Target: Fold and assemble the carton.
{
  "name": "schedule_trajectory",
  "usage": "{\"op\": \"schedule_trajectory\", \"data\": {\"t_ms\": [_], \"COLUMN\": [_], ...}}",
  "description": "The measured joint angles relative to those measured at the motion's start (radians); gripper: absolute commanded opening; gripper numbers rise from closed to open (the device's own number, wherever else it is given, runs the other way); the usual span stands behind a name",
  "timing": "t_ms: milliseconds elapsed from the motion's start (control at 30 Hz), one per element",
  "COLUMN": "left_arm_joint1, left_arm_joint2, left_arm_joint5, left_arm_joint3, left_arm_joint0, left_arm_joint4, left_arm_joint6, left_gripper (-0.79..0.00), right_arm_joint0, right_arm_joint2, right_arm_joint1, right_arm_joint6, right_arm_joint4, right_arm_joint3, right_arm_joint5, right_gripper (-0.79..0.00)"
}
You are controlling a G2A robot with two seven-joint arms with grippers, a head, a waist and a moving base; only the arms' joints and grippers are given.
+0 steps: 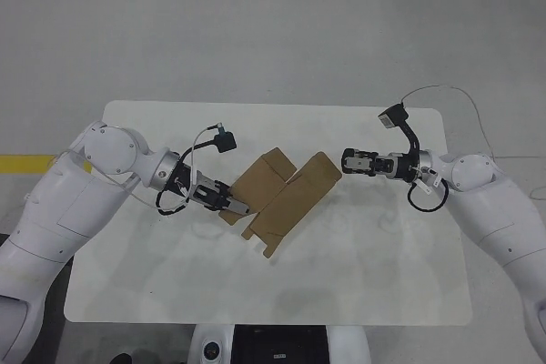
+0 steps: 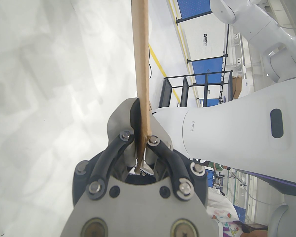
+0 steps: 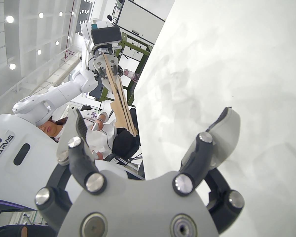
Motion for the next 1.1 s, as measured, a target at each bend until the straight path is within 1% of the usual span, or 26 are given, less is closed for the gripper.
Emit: {"op": "schedule_trajectory", "data": {"t_ms": [167, 233, 300, 467, 533, 667, 767, 933, 1100], "left_arm_joint1": [0.0, 0.002, 0.006, 0.01, 0.01, 0.011, 0.011, 0.007, 0.0], "left_arm_joint2": [0.0, -0.004, -0.014, -0.013, -0.003, 0.041, 0.081, 0.146, 0.208], "left_arm_joint5": [0.001, 0.007, 0.009, 0.026, 0.036, 0.062, 0.071, 0.065, 0.051], "left_arm_joint3": [-0.001, -0.006, -0.005, -0.021, -0.032, -0.066, -0.067, -0.04, 0.008], "left_arm_joint0": [0.002, 0.012, 0.017, 0.002, -0.009, -0.041, -0.069, -0.119, -0.161], "left_arm_joint4": [0.002, 0.018, 0.038, 0.061, 0.063, 0.055, 0.04, 0.015, -0.028], "left_arm_joint6": [0.002, 0.019, 0.012, -0.026, -0.036, -0.062, -0.07, -0.065, -0.05], "left_gripper": [-0.785, -0.785, -0.785, -0.785, -0.785, -0.785, -0.785, -0.785, -0.785], "right_arm_joint0": [-0.001, -0.009, -0.014, -0.008, -0.006, -0.002, 0.001, -0.001, -0.004], "right_arm_joint2": [0.0, 0.004, 0.013, 0.021, 0.018, 0.003, -0.014, -0.038, -0.073], "right_arm_joint1": [0.0, 0.0, 0.001, -0.003, -0.006, -0.014, -0.021, -0.032, -0.036], "right_arm_joint6": [-0.001, -0.015, -0.015, 0.056, 0.065, 0.077, 0.079, 0.063, 0.094], "right_arm_joint4": [-0.001, -0.013, -0.032, -0.038, -0.042, -0.048, -0.044, -0.005, 0.029], "right_arm_joint3": [-0.001, -0.014, -0.029, -0.039, -0.038, -0.03, -0.02, -0.02, -0.055], "right_arm_joint5": [0.001, 0.016, 0.032, 0.055, 0.065, 0.077, 0.079, 0.063, 0.094], "right_gripper": [0.0, 0.0, 0.0, 0.0, 0.0, 0.0, 0.0, 0.0, 0.0]}}
